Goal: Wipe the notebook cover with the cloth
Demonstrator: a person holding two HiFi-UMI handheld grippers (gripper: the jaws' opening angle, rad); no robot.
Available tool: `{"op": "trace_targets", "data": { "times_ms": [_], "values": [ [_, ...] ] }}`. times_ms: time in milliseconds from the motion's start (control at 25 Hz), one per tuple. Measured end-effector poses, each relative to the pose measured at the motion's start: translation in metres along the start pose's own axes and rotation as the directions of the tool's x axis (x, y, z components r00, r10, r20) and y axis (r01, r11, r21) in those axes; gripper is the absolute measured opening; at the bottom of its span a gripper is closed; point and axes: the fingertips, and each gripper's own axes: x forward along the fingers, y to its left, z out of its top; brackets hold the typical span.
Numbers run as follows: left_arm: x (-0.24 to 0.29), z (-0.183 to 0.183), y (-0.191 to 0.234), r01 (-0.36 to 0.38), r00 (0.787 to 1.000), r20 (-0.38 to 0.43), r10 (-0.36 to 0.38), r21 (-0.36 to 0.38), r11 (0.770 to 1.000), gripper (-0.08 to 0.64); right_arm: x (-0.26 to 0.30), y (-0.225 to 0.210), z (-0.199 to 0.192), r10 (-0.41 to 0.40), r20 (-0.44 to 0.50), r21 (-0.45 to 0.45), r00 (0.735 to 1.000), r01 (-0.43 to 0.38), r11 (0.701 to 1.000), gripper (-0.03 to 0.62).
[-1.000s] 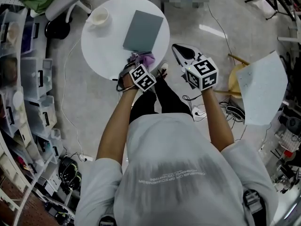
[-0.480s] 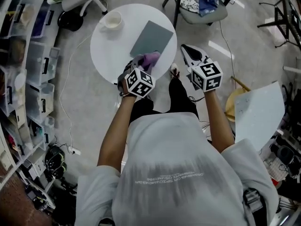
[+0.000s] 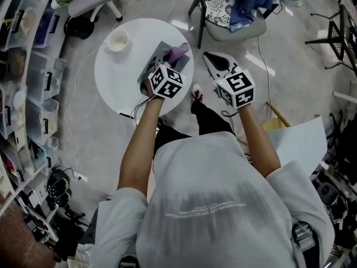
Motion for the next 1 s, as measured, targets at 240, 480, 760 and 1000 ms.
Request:
{"op": "trace_targets", "data": {
  "times_ms": [240,480,760,1000],
  "values": [
    [0.054,-0.042,-0.017,0.095,0.977,-0.204,-0.066,0.138,0.986,0.081,0.007,-0.023,-0.015,0.028,-0.058,0.003,0.998,-0.028,1.0,0.002],
    [0.061,-0.065,-0.034,0.12,0.973,-0.212,-0.094,0.112,0.986,0.081,0.016,-0.022,-0.022,0.034,-0.077,0.024,0.996,-0.033,0.999,0.002],
    [0.047,-0.082,-0.034,0.147,0.97,-0.211,-0.125,0.093,0.985,0.08,0.021,0.005,-0.018,0.023,-0.071,0.028,0.997,-0.021,0.999,0.002],
    [0.018,-0.117,-0.037,0.141,0.971,-0.202,-0.124,0.068,0.988,0.08,0.017,0.042,-0.024,0.005,-0.077,0.038,0.997,-0.002,0.999,0.002]
  ]
}}
